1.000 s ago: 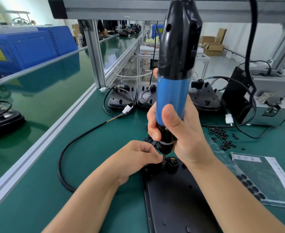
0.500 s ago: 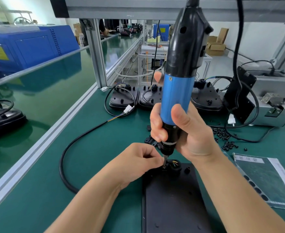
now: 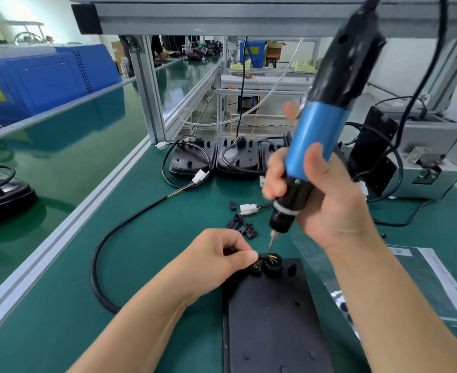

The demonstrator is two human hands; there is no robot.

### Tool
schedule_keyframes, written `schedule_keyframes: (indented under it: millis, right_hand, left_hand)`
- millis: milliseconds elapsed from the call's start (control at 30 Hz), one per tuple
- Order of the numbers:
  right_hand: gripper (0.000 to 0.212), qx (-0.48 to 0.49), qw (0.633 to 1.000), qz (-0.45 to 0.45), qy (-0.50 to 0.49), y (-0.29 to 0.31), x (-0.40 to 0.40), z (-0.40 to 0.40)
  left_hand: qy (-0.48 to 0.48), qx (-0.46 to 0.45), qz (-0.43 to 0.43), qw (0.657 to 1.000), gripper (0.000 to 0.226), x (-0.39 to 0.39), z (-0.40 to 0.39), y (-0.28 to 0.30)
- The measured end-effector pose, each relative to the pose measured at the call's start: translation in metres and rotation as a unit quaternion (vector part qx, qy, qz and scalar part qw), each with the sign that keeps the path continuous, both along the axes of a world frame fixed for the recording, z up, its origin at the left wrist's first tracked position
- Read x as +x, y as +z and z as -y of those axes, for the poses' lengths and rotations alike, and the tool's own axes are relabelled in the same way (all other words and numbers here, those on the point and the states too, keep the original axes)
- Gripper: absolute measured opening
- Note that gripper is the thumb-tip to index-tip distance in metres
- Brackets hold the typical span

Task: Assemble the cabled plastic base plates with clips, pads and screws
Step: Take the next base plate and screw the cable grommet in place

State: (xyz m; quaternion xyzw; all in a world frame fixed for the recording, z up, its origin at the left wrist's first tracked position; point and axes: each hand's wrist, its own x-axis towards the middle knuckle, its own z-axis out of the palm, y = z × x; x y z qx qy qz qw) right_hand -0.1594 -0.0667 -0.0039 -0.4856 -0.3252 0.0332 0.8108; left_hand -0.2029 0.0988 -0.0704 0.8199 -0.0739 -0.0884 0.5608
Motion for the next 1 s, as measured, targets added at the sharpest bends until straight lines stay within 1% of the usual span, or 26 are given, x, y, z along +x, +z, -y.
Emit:
schedule_keyframes:
  millis: [67,100,167,200,233,333,400,500,600,633,667,700,733,767,800,833,867,900,933,1000]
  right_hand:
    - [0.058,-0.011,0.992,-0.04,-0.121,0.005,0.004,0.026]
    - [0.048,-0.026,0.979,-0.061,-0.192,0.005,0.007,0.042]
    - [0.029,-0.062,0.938,-0.11,-0.322,0.0,0.015,0.08]
    - [0.024,-0.073,0.916,-0.141,-0.369,-0.005,0.019,0.1]
    - [0.023,-0.074,0.895,-0.175,-0.403,-0.01,0.022,0.12]
    - [0.028,-0.042,0.846,-0.269,-0.458,-0.023,0.027,0.166]
    - [0.03,-0.038,0.827,-0.299,-0.474,-0.031,0.029,0.184]
    - [0.031,-0.037,0.824,-0.309,-0.475,-0.041,0.031,0.193]
    - [0.027,-0.021,0.822,-0.297,-0.486,-0.044,0.03,0.194]
    - [0.025,-0.023,0.822,-0.288,-0.491,-0.045,0.03,0.194]
    - [0.023,-0.033,0.822,-0.282,-0.494,-0.047,0.03,0.194]
    - [0.021,-0.044,0.823,-0.275,-0.496,-0.048,0.03,0.194]
    - [0.018,-0.056,0.822,-0.27,-0.498,-0.049,0.029,0.194]
    - [0.016,-0.07,0.822,-0.265,-0.5,-0.051,0.028,0.193]
    - [0.016,-0.086,0.82,-0.259,-0.504,-0.051,0.027,0.192]
    - [0.017,-0.113,0.812,-0.254,-0.513,-0.052,0.025,0.19]
    - [0.018,-0.156,0.797,-0.246,-0.529,-0.051,0.022,0.188]
    - [0.017,-0.212,0.773,-0.231,-0.552,-0.05,0.017,0.185]
    - [0.017,-0.272,0.741,-0.209,-0.578,-0.049,0.011,0.182]
    - [0.023,-0.385,0.658,-0.148,-0.63,-0.052,0.0,0.178]
  left_hand:
    - [-0.002,0.017,-0.001,1.0,0.015,0.001,-0.001,0.001]
    - [-0.004,0.019,-0.002,1.0,0.015,0.001,-0.001,0.001]
    - [-0.012,0.017,-0.004,1.0,0.015,0.001,-0.002,0.001]
    - [-0.015,0.017,-0.004,1.0,0.015,0.001,-0.002,0.001]
    - [-0.016,0.019,-0.004,1.0,0.015,0.002,-0.002,0.001]
    - [-0.011,0.016,-0.006,1.0,0.015,0.003,-0.004,-0.001]
    - [-0.011,0.012,-0.007,1.0,0.015,0.003,-0.004,0.0]
    - [-0.009,0.018,-0.007,1.0,0.014,0.002,-0.003,0.001]
    - [-0.01,0.041,-0.017,0.999,0.011,-0.001,-0.002,0.008]
    - [-0.01,0.062,-0.008,0.998,0.009,-0.002,0.0,0.011]
    - [-0.002,0.105,0.016,0.994,0.008,-0.004,0.003,0.015]
    - [0.017,0.175,0.061,0.983,0.011,-0.006,0.008,0.018]
    - [0.043,0.251,0.121,0.959,0.016,-0.01,0.016,0.022]
    - [0.064,0.308,0.187,0.931,0.02,-0.015,0.028,0.028]
    - [0.064,0.339,0.242,0.907,0.024,-0.021,0.043,0.033]
    - [0.038,0.355,0.278,0.892,0.03,-0.025,0.061,0.037]
    - [-0.003,0.372,0.291,0.881,0.04,-0.029,0.082,0.038]
    - [-0.052,0.396,0.283,0.872,0.051,-0.032,0.104,0.038]
    - [-0.096,0.425,0.258,0.863,0.06,-0.033,0.124,0.037]
    - [-0.14,0.49,0.197,0.837,0.073,-0.029,0.153,0.033]
